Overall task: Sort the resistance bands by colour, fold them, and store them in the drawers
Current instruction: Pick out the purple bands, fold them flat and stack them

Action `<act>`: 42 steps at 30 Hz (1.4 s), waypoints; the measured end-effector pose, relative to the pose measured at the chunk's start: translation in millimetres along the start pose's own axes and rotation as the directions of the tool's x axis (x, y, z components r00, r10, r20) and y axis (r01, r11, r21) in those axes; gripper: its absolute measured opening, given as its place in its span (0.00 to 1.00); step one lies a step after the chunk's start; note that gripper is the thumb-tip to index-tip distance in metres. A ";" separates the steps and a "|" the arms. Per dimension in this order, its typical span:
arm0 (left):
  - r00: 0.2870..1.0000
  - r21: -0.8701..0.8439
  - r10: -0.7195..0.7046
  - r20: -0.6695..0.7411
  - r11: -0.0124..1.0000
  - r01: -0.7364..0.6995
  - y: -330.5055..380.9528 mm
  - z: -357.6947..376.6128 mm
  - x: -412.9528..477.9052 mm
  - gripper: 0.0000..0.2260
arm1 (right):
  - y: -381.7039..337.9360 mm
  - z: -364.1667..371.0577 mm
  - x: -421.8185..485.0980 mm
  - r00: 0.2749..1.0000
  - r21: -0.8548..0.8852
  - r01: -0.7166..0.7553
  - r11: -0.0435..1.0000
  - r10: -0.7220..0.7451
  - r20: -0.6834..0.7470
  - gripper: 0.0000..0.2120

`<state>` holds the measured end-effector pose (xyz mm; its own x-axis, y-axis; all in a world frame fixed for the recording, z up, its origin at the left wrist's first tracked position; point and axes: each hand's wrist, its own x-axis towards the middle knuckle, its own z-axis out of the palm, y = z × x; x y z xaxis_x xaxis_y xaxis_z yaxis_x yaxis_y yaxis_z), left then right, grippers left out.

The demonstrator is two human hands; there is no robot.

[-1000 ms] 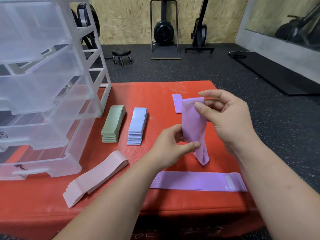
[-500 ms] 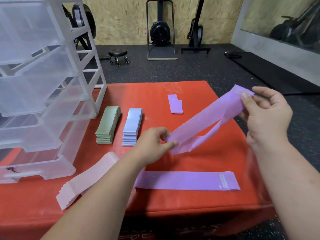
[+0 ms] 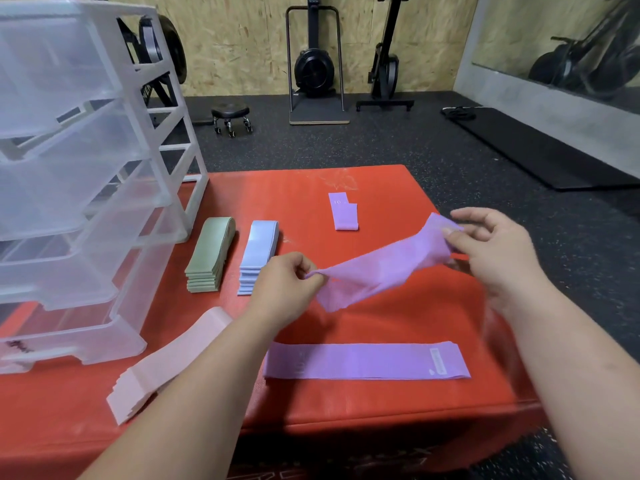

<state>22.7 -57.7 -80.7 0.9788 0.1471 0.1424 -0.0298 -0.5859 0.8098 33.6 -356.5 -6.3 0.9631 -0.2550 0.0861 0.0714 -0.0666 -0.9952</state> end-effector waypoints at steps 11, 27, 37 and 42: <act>0.973 -0.180 -0.214 0.088 0.957 0.226 -0.9 -7.1 -1.0 0.13 | 17.0 0.9 9.7 0.995 0.034 -0.066 0.997 0.068 -0.076 0.10; 0.838 -0.561 -0.183 0.515 0.667 0.490 12.1 -21.6 -8.7 0.14 | 34.5 -7.2 22.7 0.969 -0.061 -0.217 0.974 0.208 -0.135 0.14; 0.925 -0.650 -0.296 0.240 0.658 0.379 7.4 -16.9 -1.2 0.15 | 41.8 -11.4 25.6 0.963 -0.100 -0.264 0.959 0.256 -0.087 0.15; 0.880 -0.761 -0.381 0.283 0.469 0.448 11.8 -22.5 1.1 0.04 | 47.5 -12.4 24.0 0.975 -0.190 -0.220 0.957 0.223 -0.002 0.10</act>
<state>18.8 -46.5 -58.2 0.9301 0.1272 -0.3444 0.2703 0.3978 0.8767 56.9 -377.8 -50.9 0.9542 -0.2654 -0.1383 -0.1926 -0.1911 -0.9625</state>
